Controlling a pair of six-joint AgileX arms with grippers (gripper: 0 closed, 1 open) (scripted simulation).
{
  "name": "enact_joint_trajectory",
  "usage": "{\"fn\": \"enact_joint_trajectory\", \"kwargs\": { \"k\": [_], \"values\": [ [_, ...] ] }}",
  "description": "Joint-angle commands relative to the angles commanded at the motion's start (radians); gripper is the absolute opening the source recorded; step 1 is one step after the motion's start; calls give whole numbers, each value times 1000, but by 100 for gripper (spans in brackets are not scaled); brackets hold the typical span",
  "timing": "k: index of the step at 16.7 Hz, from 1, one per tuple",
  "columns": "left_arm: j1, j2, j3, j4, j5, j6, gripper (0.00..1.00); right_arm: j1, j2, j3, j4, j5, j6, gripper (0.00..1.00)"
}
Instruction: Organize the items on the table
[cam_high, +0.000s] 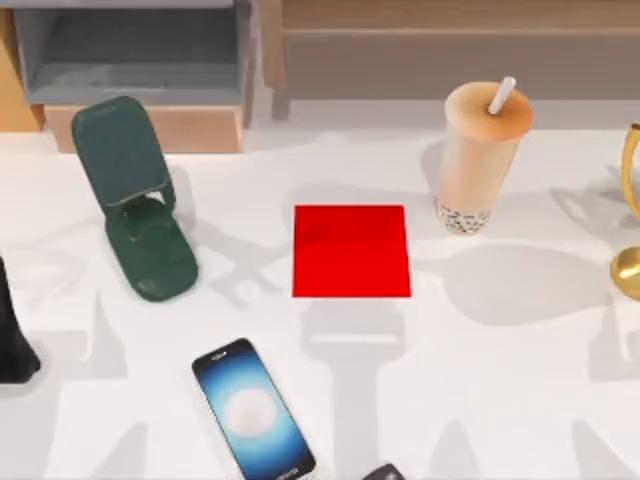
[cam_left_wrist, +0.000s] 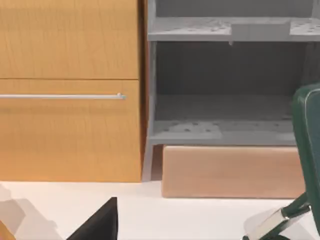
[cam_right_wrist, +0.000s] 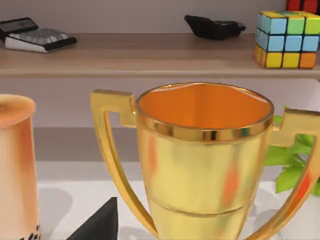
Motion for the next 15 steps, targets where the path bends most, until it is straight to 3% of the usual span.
{"fn": "enact_joint_trajectory", "kwargs": {
  "k": [4, 7, 15],
  "values": [
    [3, 30, 29, -25, 1, 1, 100, 0, 0, 0, 0, 0, 0, 100],
    [19, 155, 148, -120, 0, 11, 100, 0, 0, 0, 0, 0, 0, 100],
    [109, 907, 774, -561, -19, 36, 100, 0, 0, 0, 0, 0, 0, 100]
  ]
}}
